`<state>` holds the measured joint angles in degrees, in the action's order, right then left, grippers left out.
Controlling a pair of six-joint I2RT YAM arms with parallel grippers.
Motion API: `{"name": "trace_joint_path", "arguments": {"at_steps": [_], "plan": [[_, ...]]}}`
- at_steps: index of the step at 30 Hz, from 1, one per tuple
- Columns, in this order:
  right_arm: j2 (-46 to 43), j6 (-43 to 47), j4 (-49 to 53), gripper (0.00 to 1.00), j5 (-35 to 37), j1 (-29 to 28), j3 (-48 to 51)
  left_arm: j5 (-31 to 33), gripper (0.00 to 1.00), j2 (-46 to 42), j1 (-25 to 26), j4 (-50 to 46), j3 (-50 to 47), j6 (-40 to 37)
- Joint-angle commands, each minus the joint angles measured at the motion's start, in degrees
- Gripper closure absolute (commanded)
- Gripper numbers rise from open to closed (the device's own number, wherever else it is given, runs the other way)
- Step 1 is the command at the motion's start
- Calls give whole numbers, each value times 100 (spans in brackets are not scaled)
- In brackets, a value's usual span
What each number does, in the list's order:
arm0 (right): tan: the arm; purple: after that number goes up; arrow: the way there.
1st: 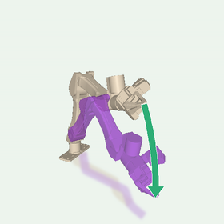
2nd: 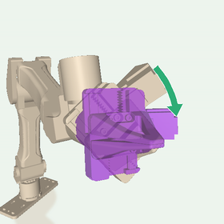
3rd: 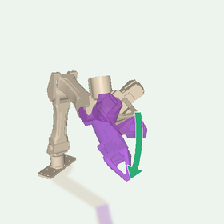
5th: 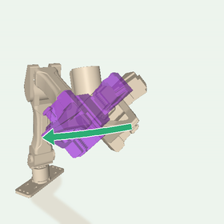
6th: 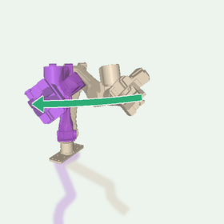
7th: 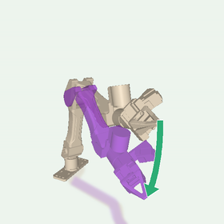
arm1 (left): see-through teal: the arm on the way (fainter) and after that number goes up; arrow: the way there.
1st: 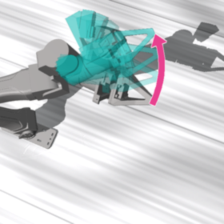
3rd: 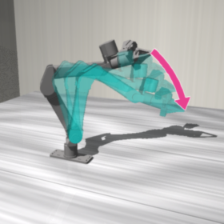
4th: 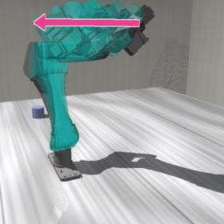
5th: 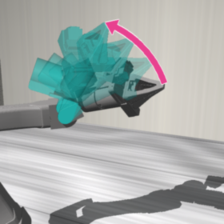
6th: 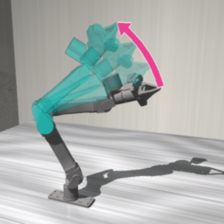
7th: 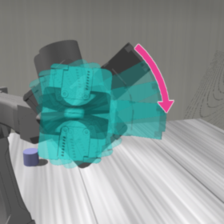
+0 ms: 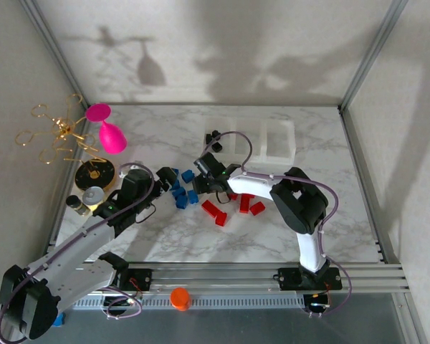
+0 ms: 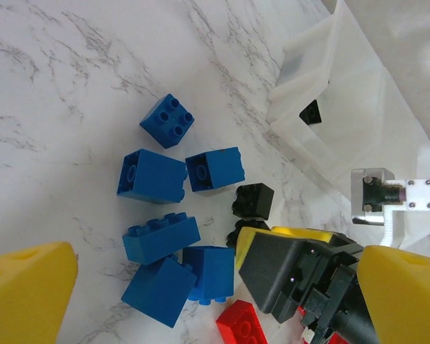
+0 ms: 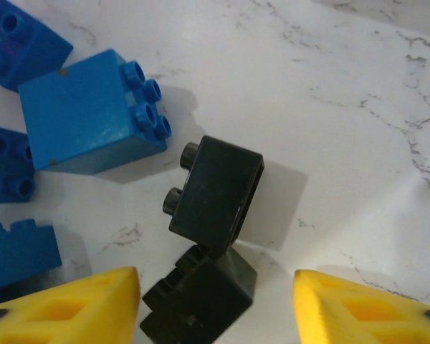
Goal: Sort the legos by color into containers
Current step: Pick up the lego from the center of the table.
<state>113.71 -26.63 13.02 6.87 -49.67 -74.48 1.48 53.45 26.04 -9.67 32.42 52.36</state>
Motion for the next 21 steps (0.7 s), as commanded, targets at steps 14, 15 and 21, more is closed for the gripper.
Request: {"name": "trace_joint_path", "arguments": {"at_steps": [14,15,21], "plan": [[-105,-17,147,64,358,-51,-105,121,0,59,41,71,66,-67],[-141,-9,170,64,365,-44,-132,113,0,53,41,66,86,-80],[-433,108,263,64,350,155,-303,125,0,174,41,53,282,-189]]}}
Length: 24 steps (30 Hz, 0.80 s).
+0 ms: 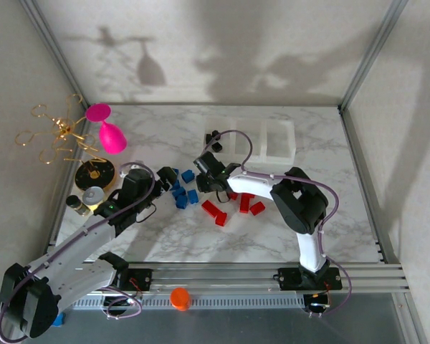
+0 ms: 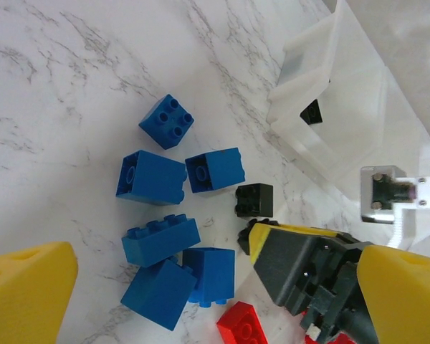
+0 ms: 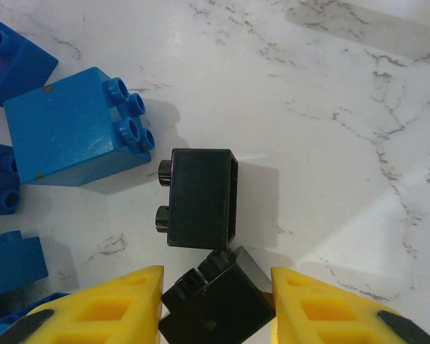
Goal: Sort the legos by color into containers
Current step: Pick up the lego from the center of the table, then place the lego in the container.
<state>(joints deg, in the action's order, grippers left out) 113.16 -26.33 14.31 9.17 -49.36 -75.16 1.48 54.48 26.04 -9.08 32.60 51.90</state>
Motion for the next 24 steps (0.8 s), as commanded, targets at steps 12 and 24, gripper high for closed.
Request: {"name": "trace_joint_path", "arguments": {"at_steps": [12,24], "plan": [[-66,564,46,63,261,823,-1261,-24,0,723,41,277,764,-325],[1170,1074,34,62,762,1207,-2807,-57,0,1364,28,622,1168,-447]]}}
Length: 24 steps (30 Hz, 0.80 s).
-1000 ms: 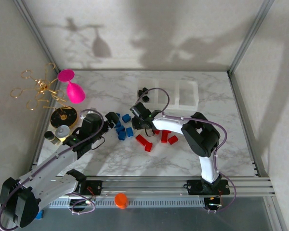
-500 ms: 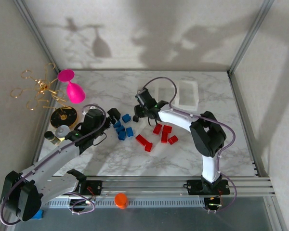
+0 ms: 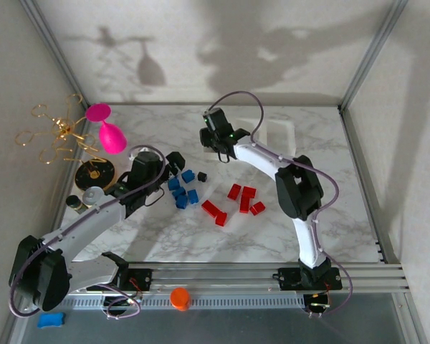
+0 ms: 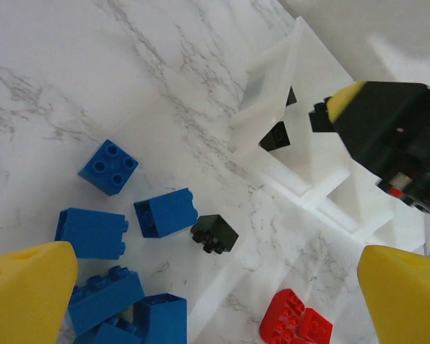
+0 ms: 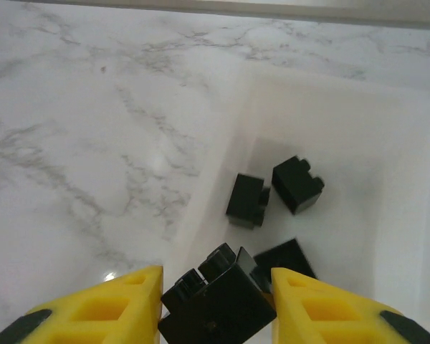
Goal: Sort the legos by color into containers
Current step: Place the lego in the container.
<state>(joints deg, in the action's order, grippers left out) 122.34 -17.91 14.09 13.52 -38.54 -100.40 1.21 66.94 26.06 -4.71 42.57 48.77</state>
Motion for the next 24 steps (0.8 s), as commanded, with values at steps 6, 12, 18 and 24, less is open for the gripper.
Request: {"name": "trace_joint_path", "arguments": {"at_steps": [6,12,18,24], "plan": [[595,319,63,59,446,307,-552,-51,0,326,24,247,235,-193],[815,471,283,47,482,348,-898,-65,0,391,21,295,269,-194],[408,551,423,43,354,298,-796,-52,0,271,21,212,314,-204],[-419,332,321,38,-49,92,220,10,1,-45,21,100,147,-121]]}}
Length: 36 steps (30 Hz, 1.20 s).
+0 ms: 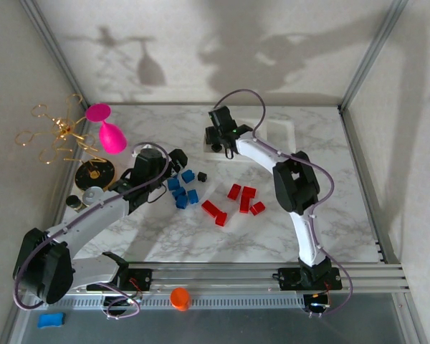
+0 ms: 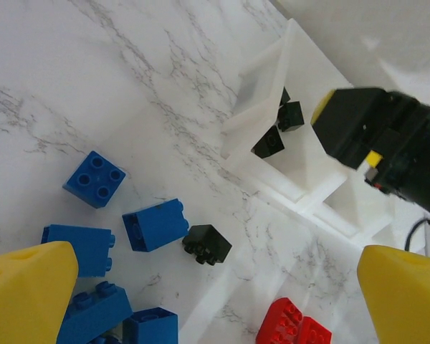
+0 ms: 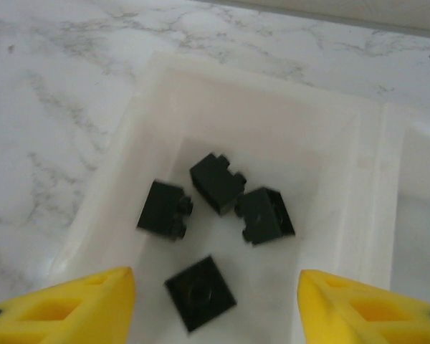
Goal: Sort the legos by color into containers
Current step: Place the lego in the container, then pick up the lego from the center of the table.
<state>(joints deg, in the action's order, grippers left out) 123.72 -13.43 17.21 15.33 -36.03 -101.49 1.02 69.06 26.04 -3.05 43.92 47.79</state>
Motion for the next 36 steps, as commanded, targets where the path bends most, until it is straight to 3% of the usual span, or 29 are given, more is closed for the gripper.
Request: {"name": "trace_joint_path", "arguments": {"at_steps": [1,15,26,36], "plan": [[-688,-168,-1,37,-306,-206,490,39,1,-318,24,-72,-44,7],[-1277,-1607,-50,27,-675,-944,2033,236,0,-1296,33,-348,-964,366],[-806,-2434,-199,27,-430,-1176,1957,338,0,-1549,33,-472,-1157,435],[-290,-2324,-175,34,-356,-1222,1643,399,0,-1531,32,-573,-1167,380]]}}
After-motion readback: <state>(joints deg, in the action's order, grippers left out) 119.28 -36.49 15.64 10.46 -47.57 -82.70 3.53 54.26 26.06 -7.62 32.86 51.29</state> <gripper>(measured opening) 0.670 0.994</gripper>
